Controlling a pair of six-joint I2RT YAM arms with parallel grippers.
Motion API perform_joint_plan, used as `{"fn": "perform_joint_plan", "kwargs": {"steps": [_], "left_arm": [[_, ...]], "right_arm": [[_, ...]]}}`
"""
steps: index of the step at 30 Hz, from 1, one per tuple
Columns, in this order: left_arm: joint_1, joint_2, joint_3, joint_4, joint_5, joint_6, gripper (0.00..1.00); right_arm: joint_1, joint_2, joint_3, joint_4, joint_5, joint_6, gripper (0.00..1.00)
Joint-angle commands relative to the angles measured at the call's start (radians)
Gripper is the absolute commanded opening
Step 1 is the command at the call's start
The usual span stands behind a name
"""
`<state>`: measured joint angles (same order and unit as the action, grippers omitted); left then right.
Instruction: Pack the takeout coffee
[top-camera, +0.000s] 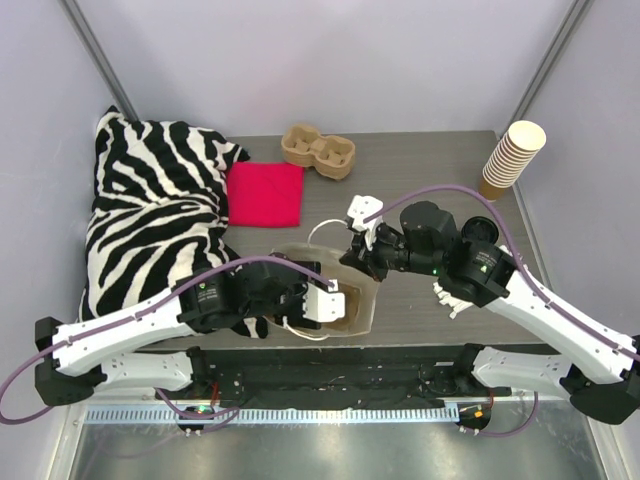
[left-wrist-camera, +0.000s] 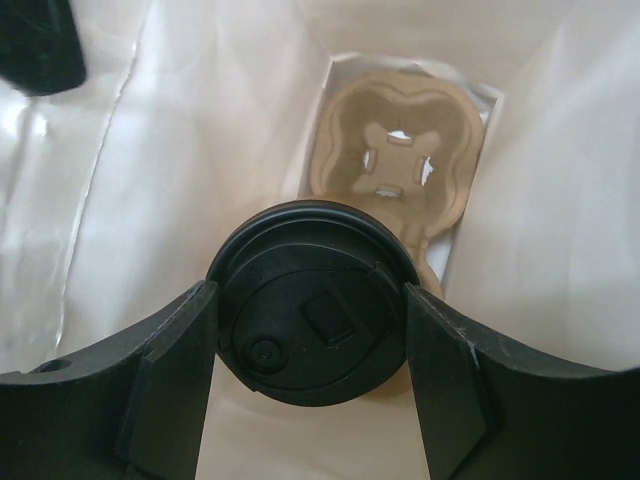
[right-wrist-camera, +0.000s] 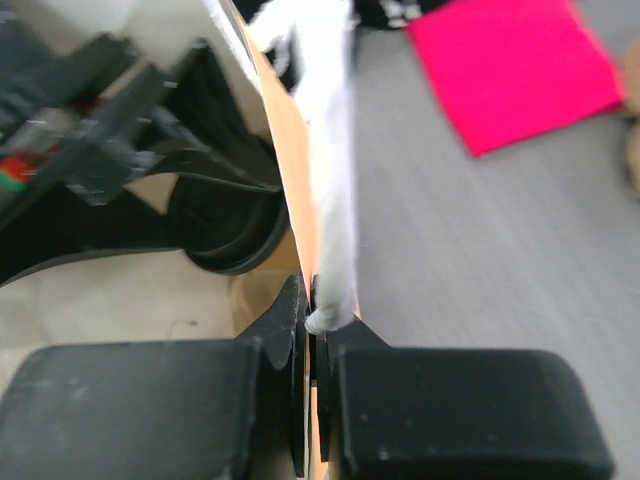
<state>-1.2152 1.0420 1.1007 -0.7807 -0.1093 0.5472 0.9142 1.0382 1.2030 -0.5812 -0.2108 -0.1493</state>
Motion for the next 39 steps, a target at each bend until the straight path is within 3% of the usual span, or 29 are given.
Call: {"fn": "perform_joint_plan", "kwargs": {"steps": [1, 10, 26, 39], "left_arm": [[-0.003, -0.013, 0.005, 0.150, -0.067, 0.045, 0.08], [-0.003, -0.094, -0.139, 0.262, -0.033, 0.108, 0.08], [-0.001, -0.129, -0.197, 0.249, -0.059, 0.099, 0.06], [0.000, -0.126, -0.323, 0.305, -0.128, 0.129, 0.04]], "right_arm": [[0.026, -0.012, 0.050, 0.070, 0.206, -0.062, 0.01], [0.169, 0.006, -0.002, 0.109, 0.482, -0.119, 0.01], [0.241, 0.138, 0.095, 0.118, 0.642, -0.134, 0.01], [0.273, 0.092, 0.024, 0.152, 0.614, -0.138, 0.01]]}}
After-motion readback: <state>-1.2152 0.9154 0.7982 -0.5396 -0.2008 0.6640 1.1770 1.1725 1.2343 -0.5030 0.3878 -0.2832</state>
